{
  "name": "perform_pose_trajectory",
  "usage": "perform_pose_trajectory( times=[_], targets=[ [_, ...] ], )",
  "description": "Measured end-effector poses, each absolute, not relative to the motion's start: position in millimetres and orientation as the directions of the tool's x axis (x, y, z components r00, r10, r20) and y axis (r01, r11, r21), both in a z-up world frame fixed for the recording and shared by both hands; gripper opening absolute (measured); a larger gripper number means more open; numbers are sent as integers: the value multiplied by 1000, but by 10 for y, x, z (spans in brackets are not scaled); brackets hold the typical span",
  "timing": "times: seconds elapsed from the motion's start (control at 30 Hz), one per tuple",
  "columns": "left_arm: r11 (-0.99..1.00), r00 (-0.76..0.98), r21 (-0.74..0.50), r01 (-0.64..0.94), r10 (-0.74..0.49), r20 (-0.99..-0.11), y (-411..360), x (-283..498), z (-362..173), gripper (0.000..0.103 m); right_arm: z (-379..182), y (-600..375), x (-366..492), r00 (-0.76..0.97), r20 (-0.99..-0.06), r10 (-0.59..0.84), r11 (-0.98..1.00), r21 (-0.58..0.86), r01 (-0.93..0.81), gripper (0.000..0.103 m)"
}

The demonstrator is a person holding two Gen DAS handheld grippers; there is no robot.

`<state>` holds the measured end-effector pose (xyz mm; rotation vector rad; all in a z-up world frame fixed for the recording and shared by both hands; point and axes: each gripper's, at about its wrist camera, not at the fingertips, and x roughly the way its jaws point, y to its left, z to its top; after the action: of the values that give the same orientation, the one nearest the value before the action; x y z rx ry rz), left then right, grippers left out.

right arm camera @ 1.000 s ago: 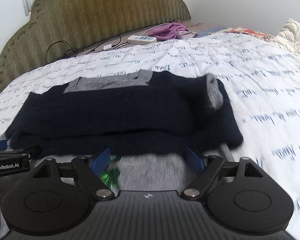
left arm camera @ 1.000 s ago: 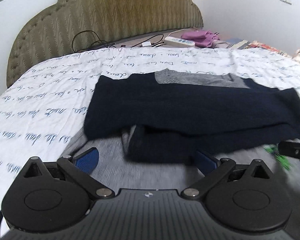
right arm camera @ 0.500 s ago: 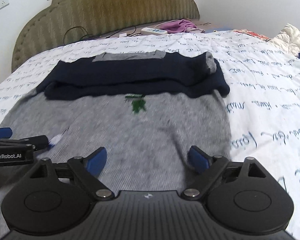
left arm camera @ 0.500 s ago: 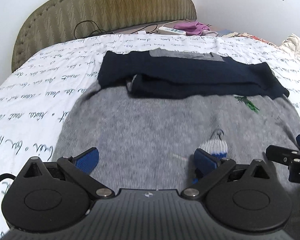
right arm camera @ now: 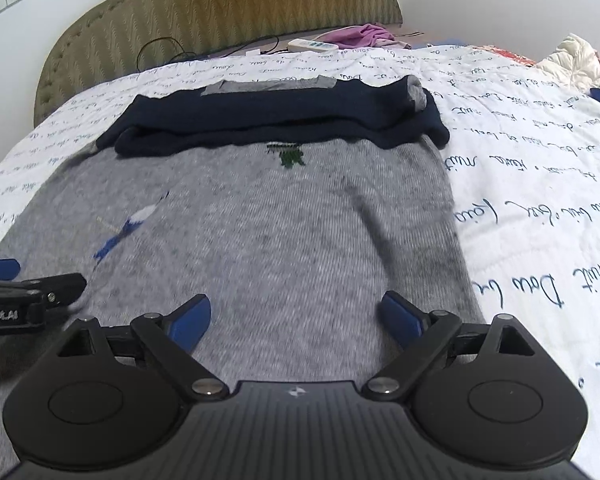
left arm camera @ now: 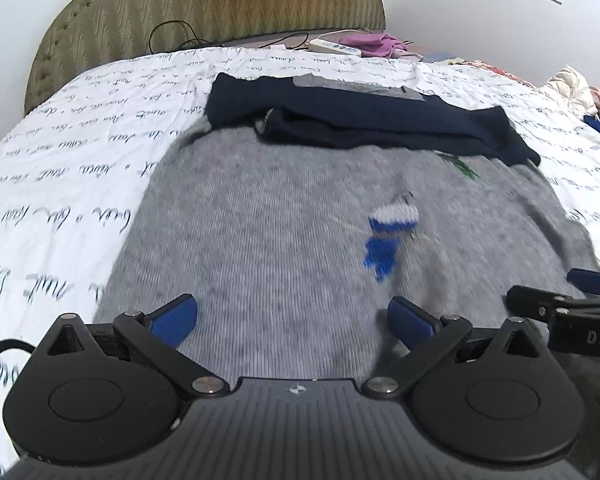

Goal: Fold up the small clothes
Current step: 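Move both tools back to the ribbed hem of the sweater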

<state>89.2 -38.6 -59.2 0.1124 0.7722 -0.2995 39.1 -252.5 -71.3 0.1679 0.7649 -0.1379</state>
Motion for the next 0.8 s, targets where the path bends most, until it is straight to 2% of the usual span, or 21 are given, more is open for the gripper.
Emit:
perform_pose_trajectory(
  times=[0.2, 0.8],
  targets=[
    [948, 677, 3, 319, -225, -701, -372, 627, -589, 103, -671, -2461, 190, 697, -714, -74, 979, 81, 187, 93],
    [950, 690, -8, 312, -232, -686, -227, 117, -662, 103, -716, -2335, -566, 723, -686, -85, 976, 87, 197, 95]
  ],
)
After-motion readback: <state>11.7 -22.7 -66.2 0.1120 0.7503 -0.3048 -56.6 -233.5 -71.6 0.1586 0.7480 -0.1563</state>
